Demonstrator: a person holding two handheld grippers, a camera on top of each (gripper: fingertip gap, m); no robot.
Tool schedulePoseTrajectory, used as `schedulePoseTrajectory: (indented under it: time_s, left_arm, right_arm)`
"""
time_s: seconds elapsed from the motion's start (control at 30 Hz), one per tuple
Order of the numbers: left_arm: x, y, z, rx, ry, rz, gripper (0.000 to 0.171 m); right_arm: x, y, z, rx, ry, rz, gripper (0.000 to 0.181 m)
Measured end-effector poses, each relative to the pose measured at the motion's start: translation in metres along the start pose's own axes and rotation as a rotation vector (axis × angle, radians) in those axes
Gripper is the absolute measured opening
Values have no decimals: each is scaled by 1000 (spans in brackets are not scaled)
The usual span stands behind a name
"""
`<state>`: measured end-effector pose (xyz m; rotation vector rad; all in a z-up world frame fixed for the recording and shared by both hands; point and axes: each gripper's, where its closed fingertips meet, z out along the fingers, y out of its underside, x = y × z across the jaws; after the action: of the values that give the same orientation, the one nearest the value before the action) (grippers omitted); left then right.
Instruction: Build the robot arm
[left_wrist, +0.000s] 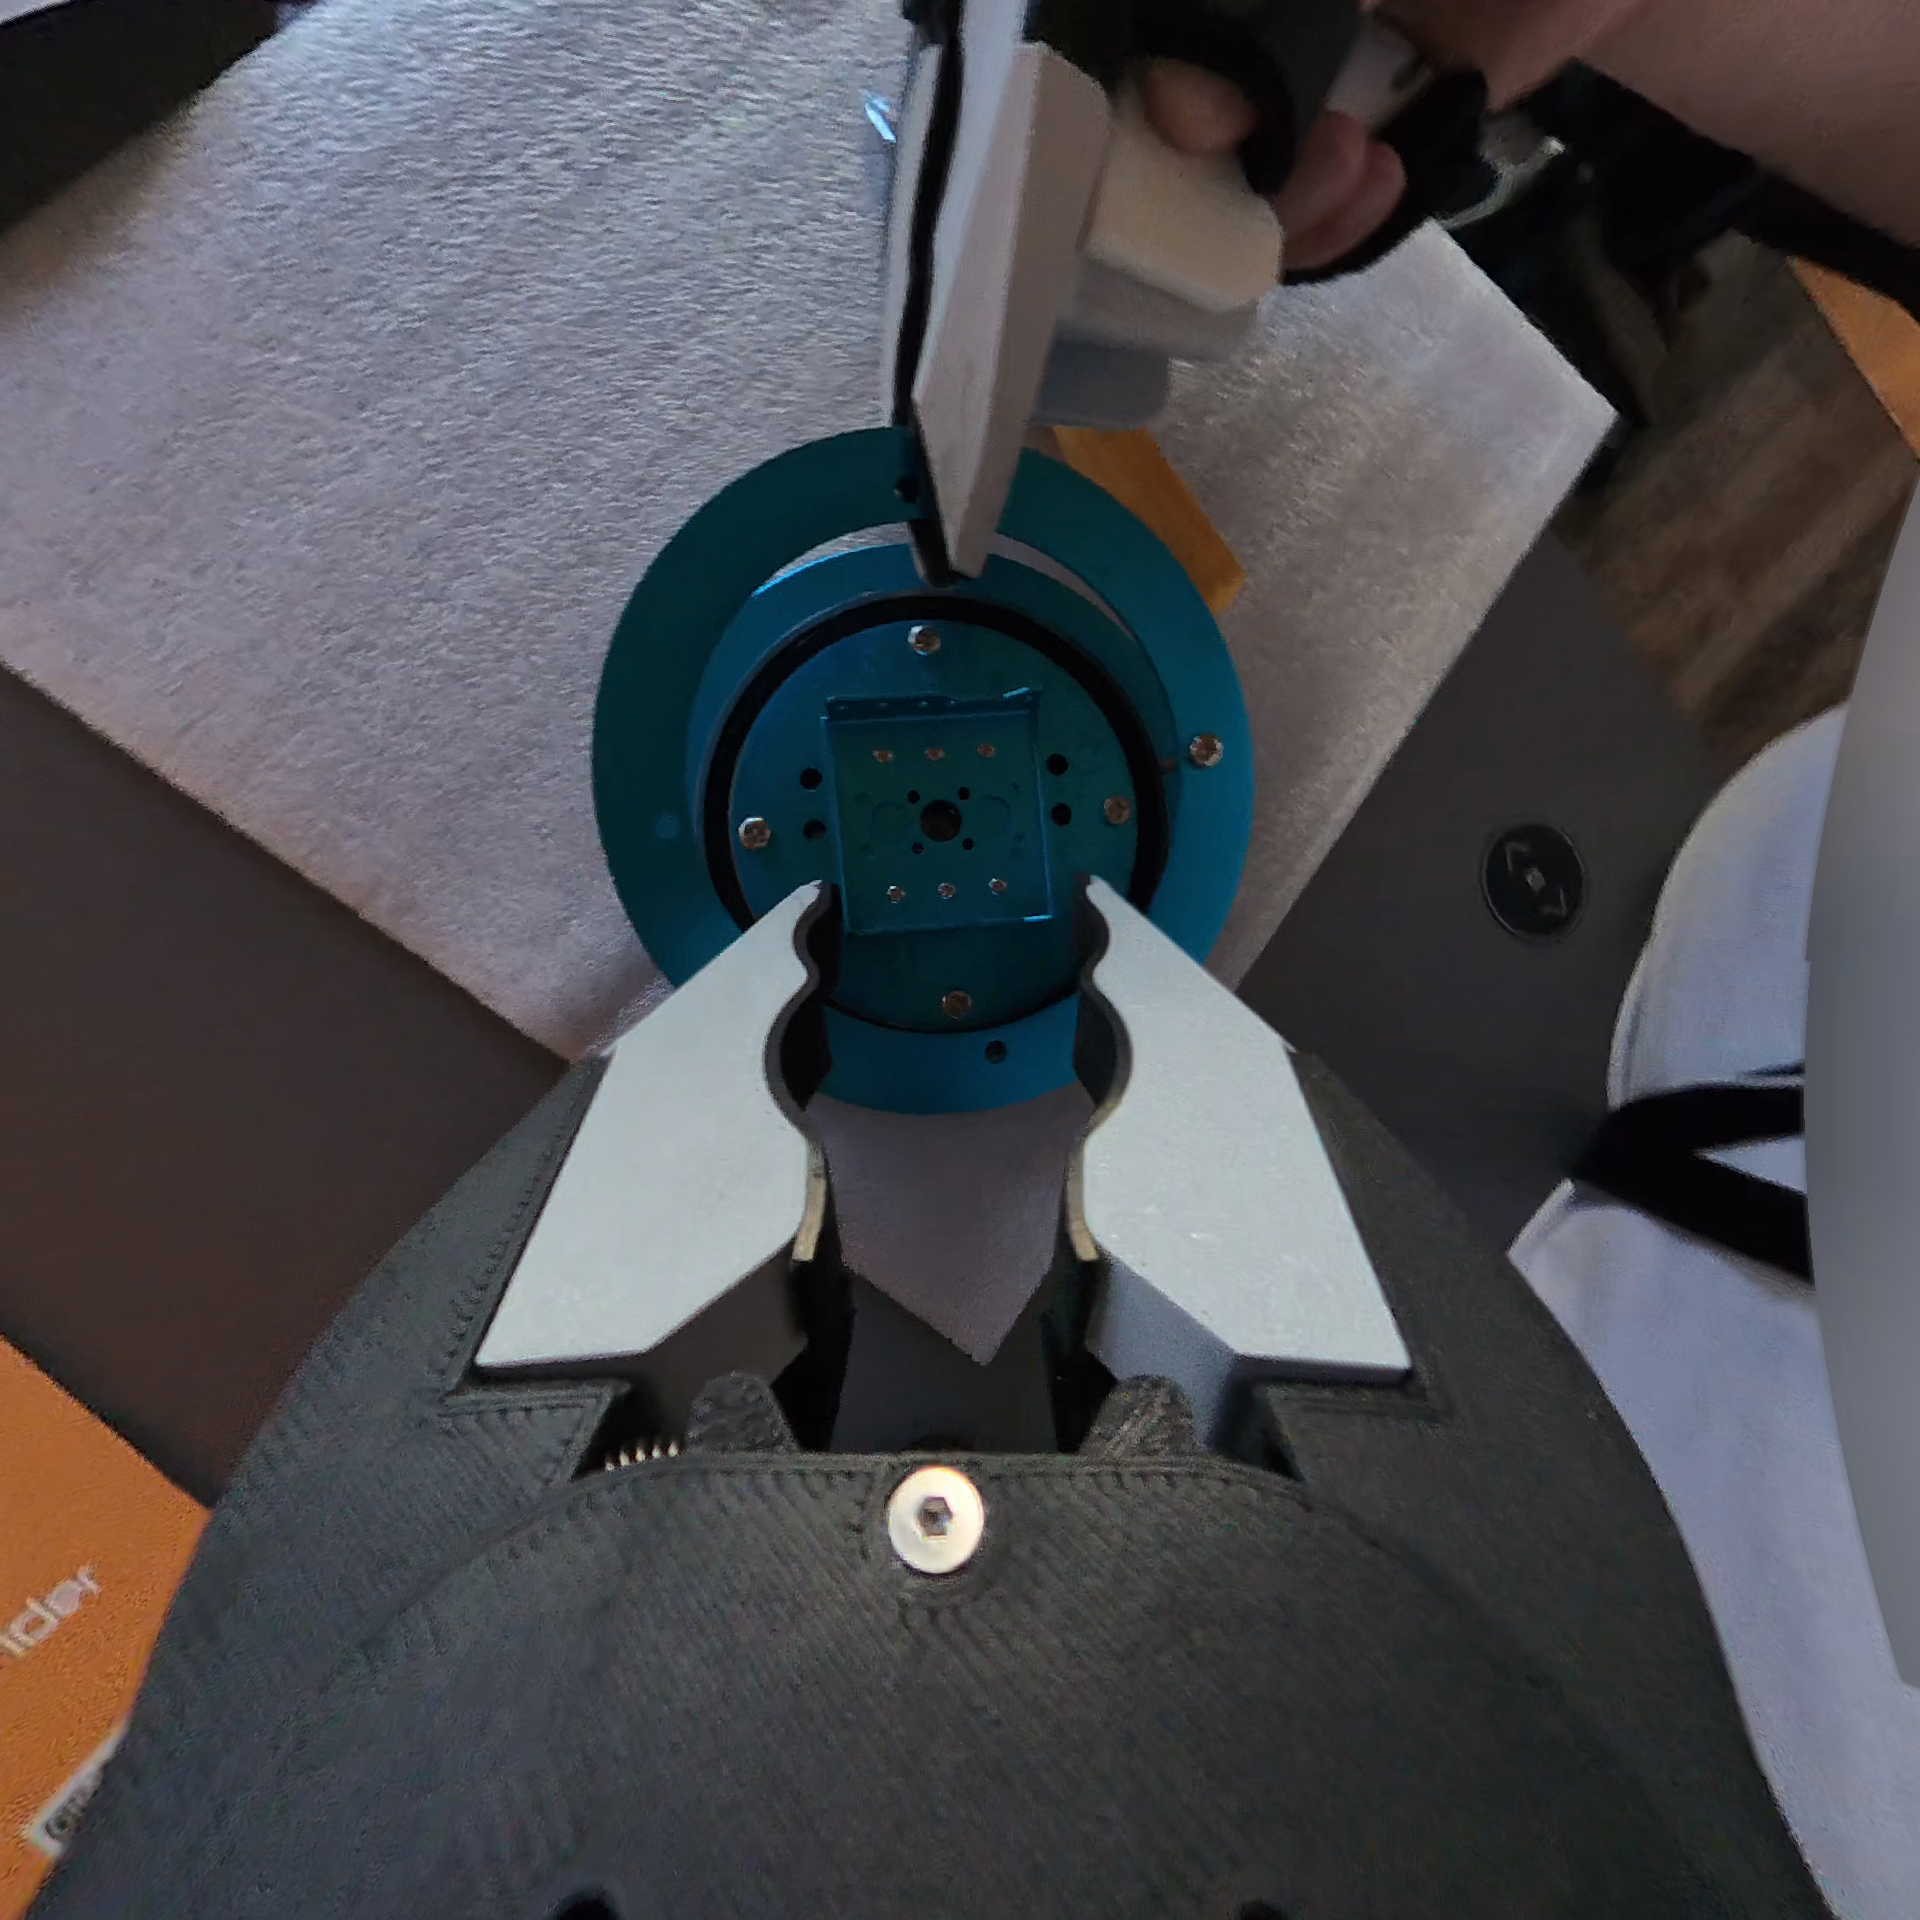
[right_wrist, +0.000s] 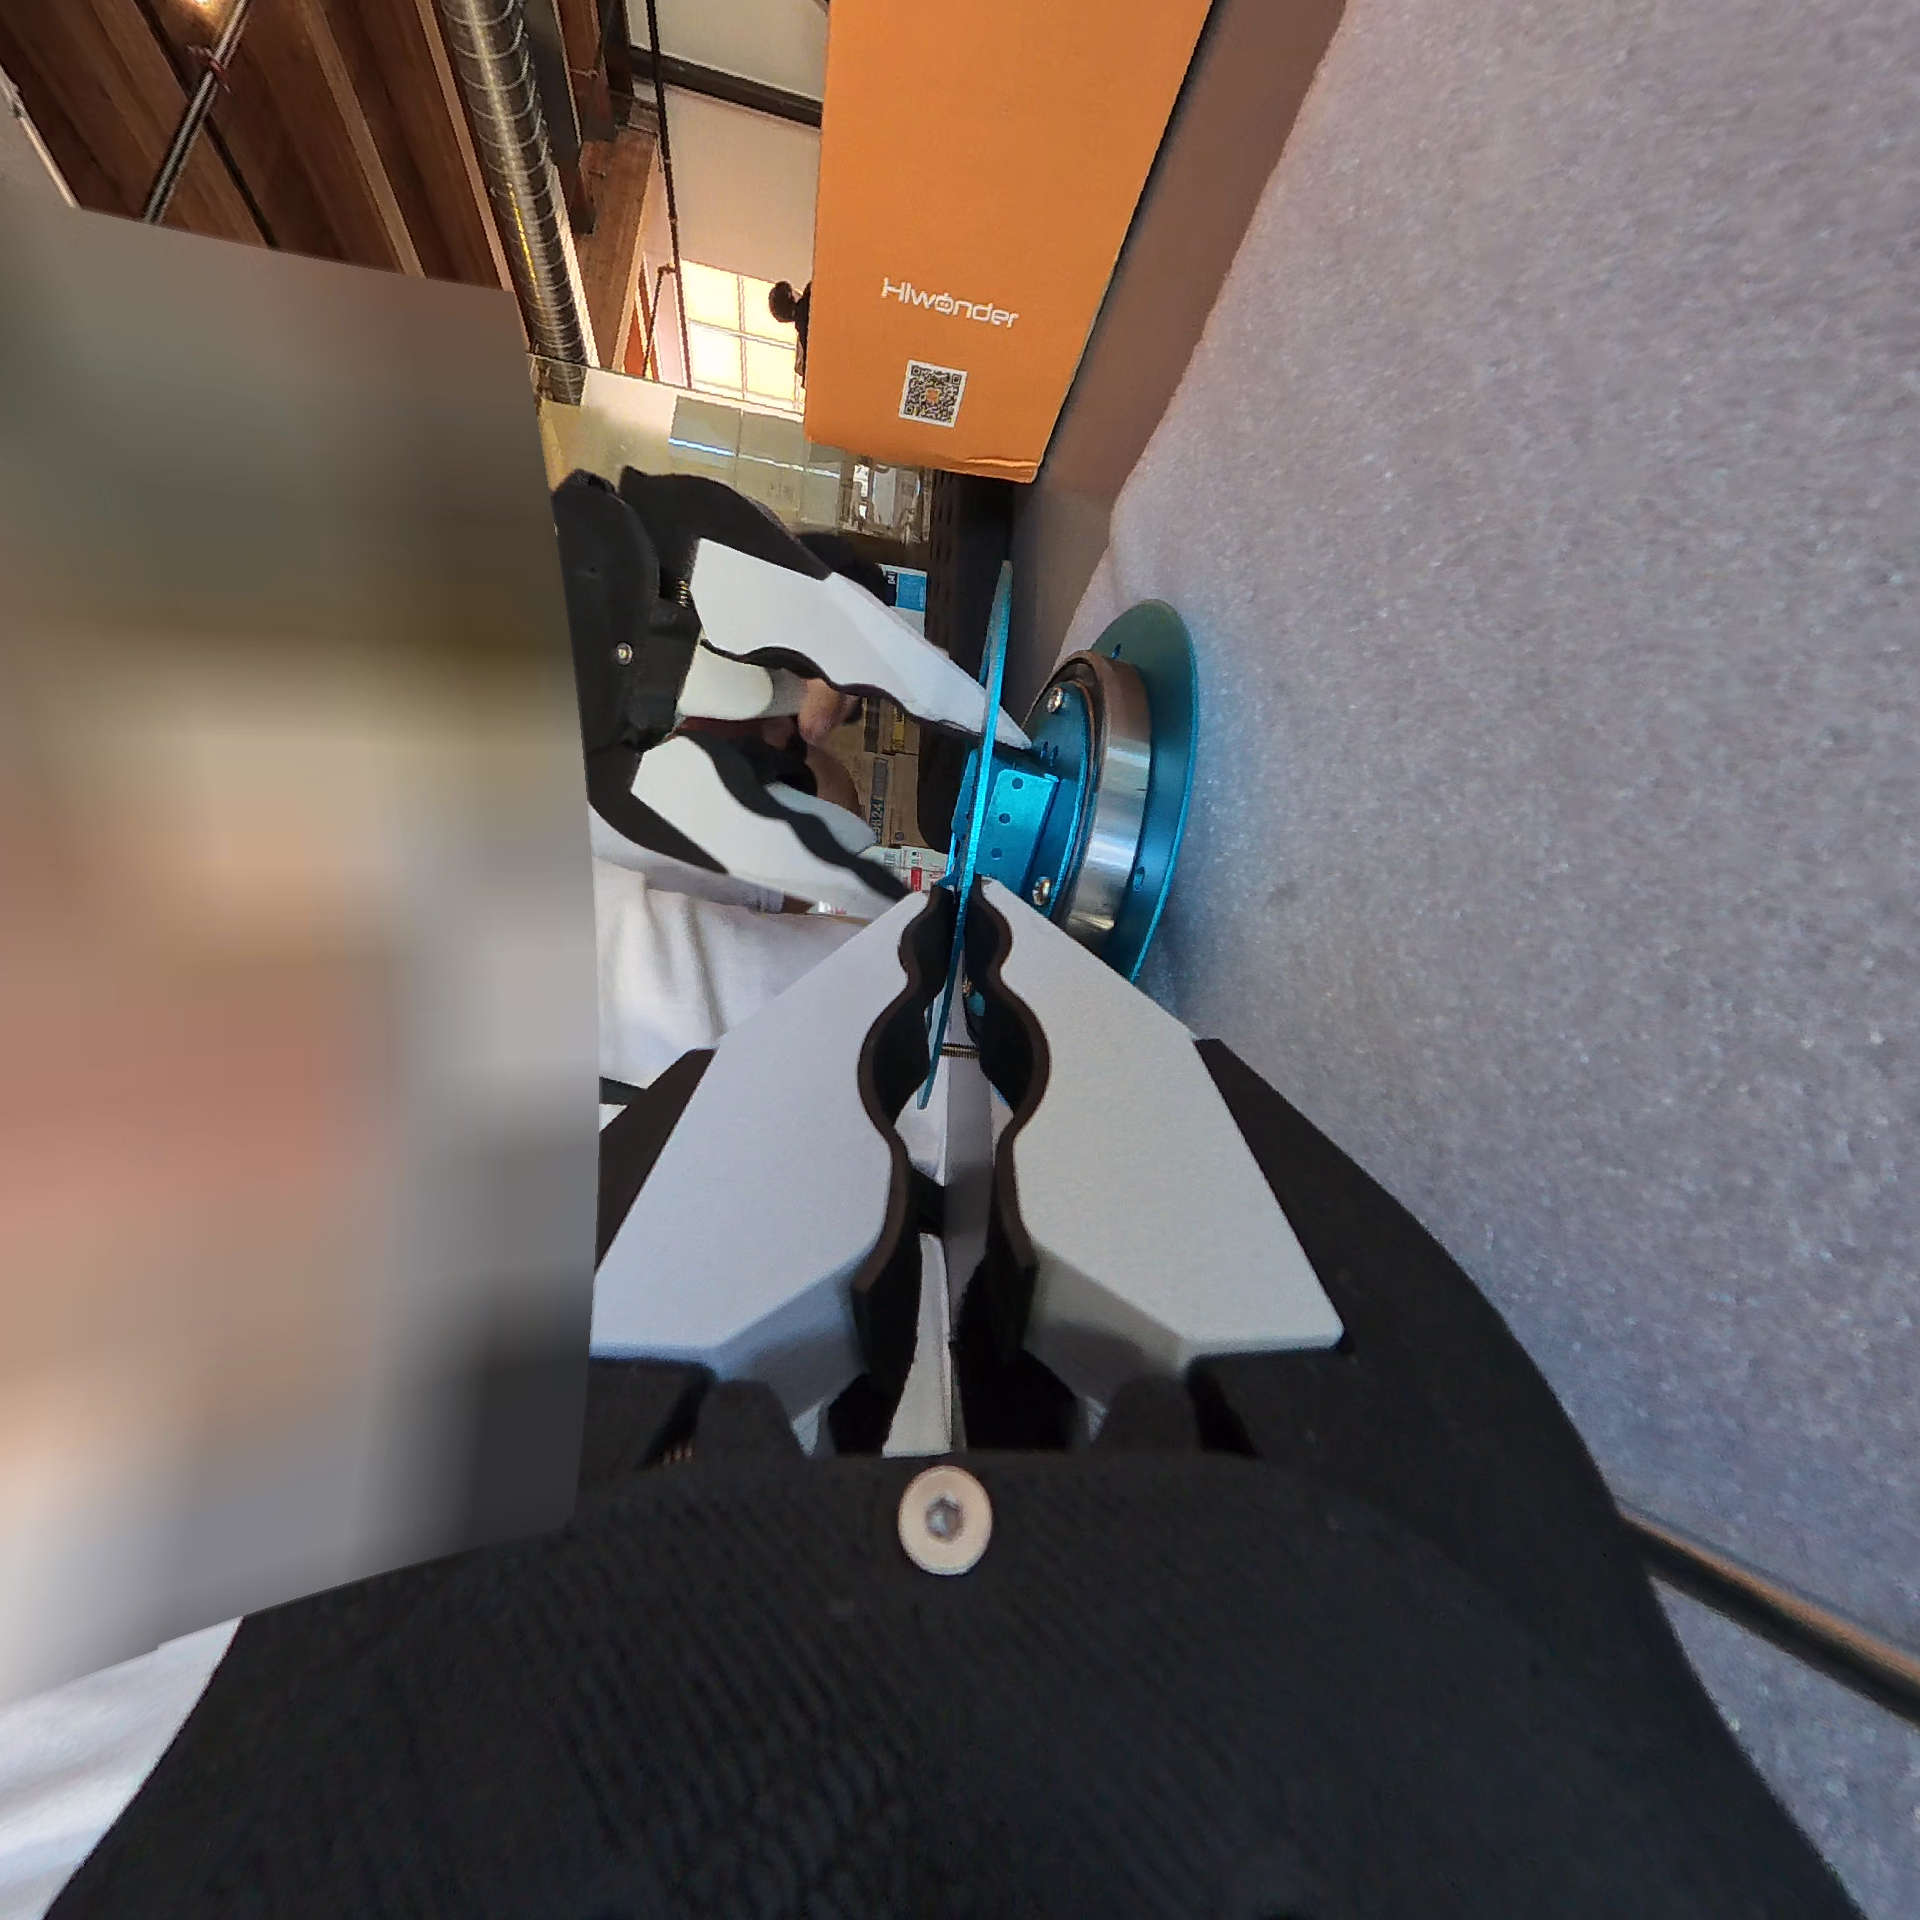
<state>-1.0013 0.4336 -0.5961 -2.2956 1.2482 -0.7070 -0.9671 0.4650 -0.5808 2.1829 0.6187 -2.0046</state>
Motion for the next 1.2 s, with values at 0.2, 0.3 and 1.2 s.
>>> schedulePoseTrajectory:
  time_s: [0.2, 0.3, 1.2]
  left_arm:
    - [-9, 2, 1, -8, -148, 17, 23]
    - [-8, 2, 1, -33, -163, 17, 25]
    - [-12, 4, -2, -34, -134, -87, 11]
  right_arm:
    - [0, 1, 0, -6, -4, -18, 0]
    - [-1, 1, 0, -1, -8, -25, 0]
    - [2, 3, -1, -23, 17, -21, 1]
